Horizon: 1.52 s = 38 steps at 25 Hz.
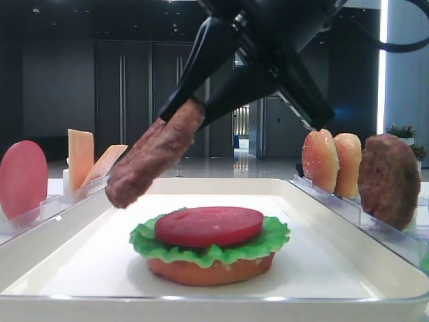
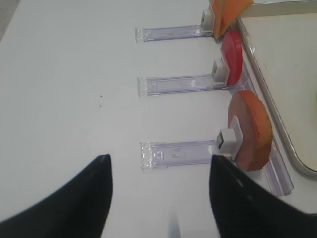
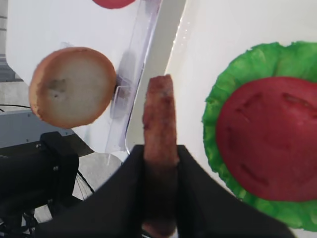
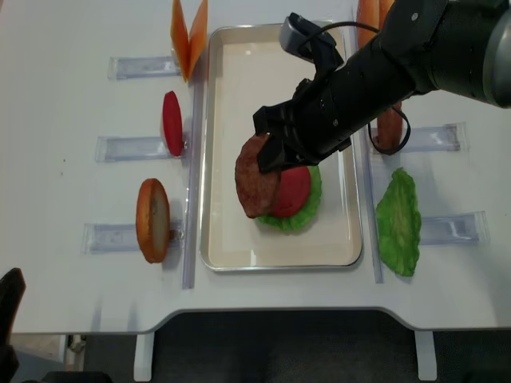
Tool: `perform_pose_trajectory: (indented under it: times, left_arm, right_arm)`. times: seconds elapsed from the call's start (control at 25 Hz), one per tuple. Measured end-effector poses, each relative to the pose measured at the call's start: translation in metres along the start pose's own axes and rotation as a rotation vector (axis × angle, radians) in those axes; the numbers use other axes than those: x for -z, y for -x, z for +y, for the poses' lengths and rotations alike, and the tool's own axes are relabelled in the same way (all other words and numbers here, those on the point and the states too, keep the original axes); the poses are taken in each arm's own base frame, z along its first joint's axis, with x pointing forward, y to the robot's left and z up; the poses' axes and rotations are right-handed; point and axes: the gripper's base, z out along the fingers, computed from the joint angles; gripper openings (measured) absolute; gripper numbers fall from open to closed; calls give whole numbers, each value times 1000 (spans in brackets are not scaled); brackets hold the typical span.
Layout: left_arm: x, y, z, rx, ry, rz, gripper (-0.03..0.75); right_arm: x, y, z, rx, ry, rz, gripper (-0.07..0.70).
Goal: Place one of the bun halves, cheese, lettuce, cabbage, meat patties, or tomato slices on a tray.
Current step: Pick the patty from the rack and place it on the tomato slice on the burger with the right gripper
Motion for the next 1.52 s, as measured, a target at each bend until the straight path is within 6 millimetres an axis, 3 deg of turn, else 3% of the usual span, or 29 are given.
perform_pose_trajectory:
  times: [0.32,1.0,1.52]
  left_arm:
    - [0,0,0,0,0,0,471]
    - [0,0,0,0,0,0,471]
    - [0,0,0,0,0,0,471]
  right_arm:
    - [5,-3,-24,-19,4,-7,112]
    - [14,3,-33,-3,22,-31,112]
    - [1,1,-41,-18,41,15,112]
